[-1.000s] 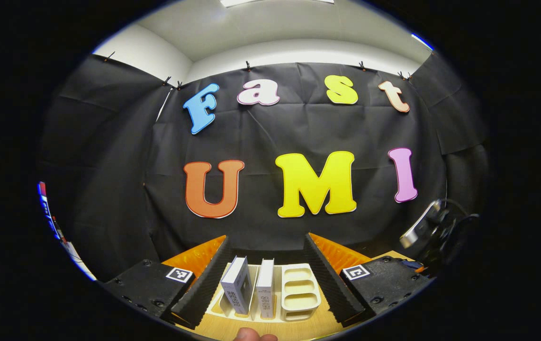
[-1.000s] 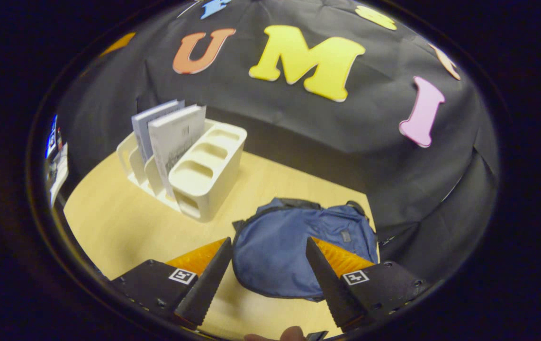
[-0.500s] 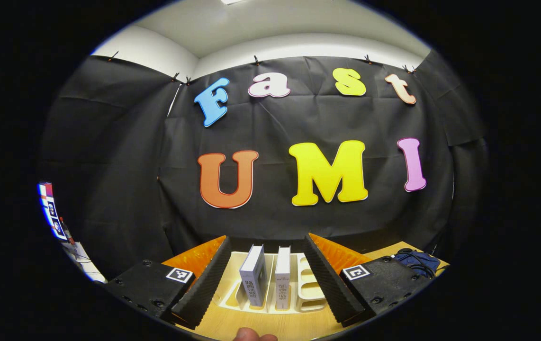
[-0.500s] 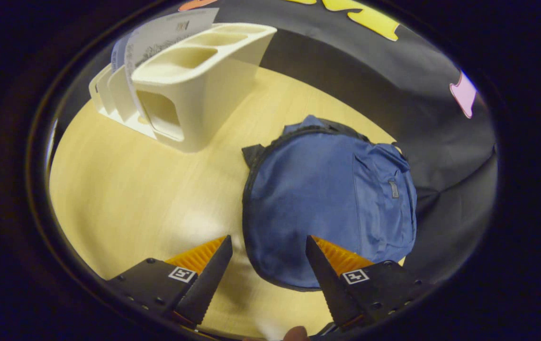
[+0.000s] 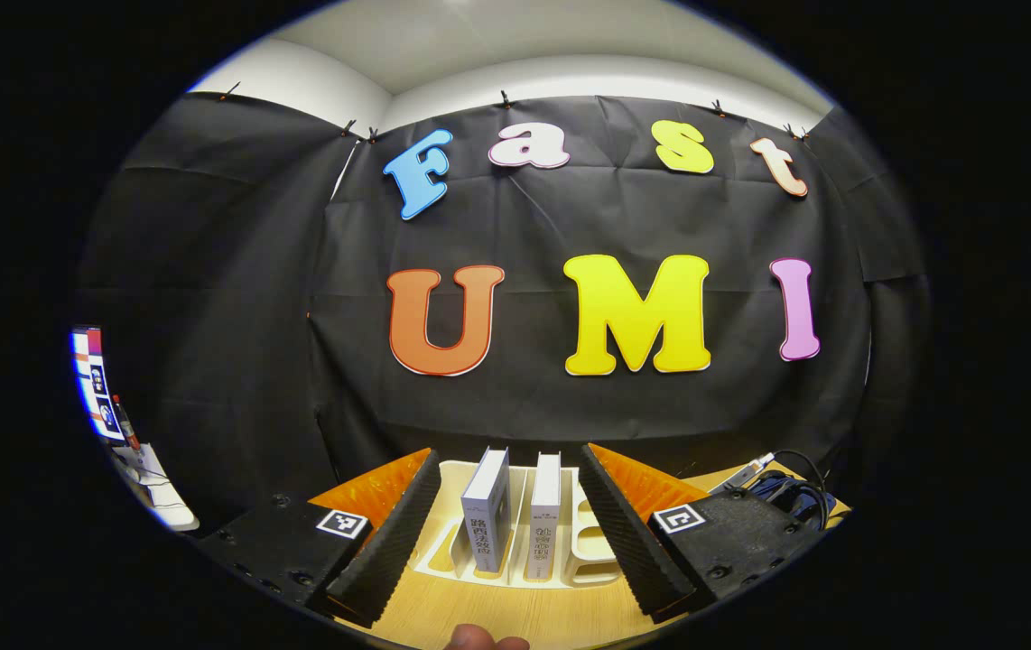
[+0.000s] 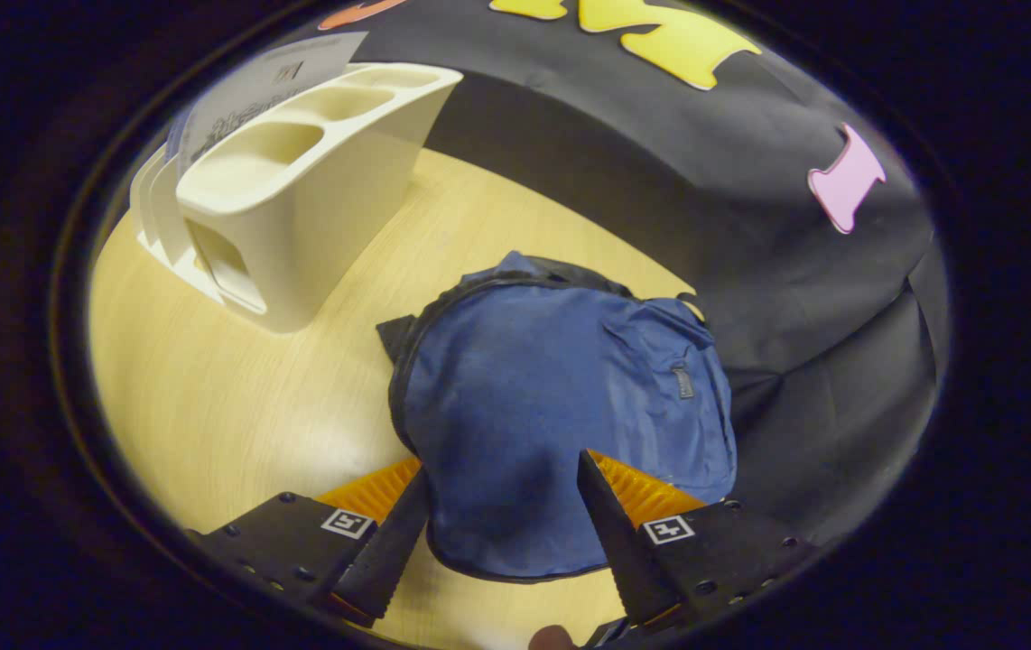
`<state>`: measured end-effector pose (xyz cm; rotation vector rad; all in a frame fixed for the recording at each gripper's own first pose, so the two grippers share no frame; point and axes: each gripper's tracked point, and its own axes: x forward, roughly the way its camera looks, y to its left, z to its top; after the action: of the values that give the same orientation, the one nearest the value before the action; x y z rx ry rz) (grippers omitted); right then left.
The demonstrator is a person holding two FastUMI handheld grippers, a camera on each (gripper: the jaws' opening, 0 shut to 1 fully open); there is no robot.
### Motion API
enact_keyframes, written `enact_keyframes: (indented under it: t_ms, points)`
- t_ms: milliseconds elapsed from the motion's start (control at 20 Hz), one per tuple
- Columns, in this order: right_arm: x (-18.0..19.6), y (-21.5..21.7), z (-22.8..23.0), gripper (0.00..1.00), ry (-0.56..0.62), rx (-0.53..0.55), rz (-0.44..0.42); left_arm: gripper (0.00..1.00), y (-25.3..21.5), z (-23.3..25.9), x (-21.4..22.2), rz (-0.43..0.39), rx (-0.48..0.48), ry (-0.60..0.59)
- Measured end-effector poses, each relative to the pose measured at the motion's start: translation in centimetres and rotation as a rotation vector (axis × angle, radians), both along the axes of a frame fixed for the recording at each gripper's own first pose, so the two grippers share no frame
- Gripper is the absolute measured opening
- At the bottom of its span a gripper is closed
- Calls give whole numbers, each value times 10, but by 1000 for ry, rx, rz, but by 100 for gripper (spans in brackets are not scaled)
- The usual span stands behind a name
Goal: Open the schoolbag, grab two books from the bookshelf and put them into the schoolbag.
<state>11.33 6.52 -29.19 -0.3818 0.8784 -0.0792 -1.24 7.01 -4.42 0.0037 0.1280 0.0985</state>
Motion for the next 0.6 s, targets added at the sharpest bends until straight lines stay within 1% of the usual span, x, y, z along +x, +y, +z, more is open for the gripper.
enact_keyframes:
  t_ms: [100,150,200,250,300,350,400,550,600]
  points:
    - [4,-5,7,92,-32,24,-37,99,-4,0,1,-8,-6,-1]
    - [6,-8,10,87,-47,24,-49,98,-5,0,1,-12,-8,2]
    - [11,-12,11,87,-70,6,-59,98,-6,-1,0,-14,-6,5]
    - [15,-16,15,71,-83,-35,-63,99,-6,-1,-1,-13,-5,5]
    - [22,-19,12,77,-83,-74,-65,98,-5,-1,-2,-12,-7,6]
    - [26,-19,4,71,-74,-102,-70,99,-4,-2,-3,-11,-9,11]
    - [29,-20,-2,71,-58,-129,-82,99,-3,-4,-3,-10,-8,17]
    - [35,-14,-27,71,3,-150,-89,98,1,-2,-7,-3,7,21]
    - [36,-10,-30,64,17,-147,-73,98,1,-1,-8,-2,15,21]
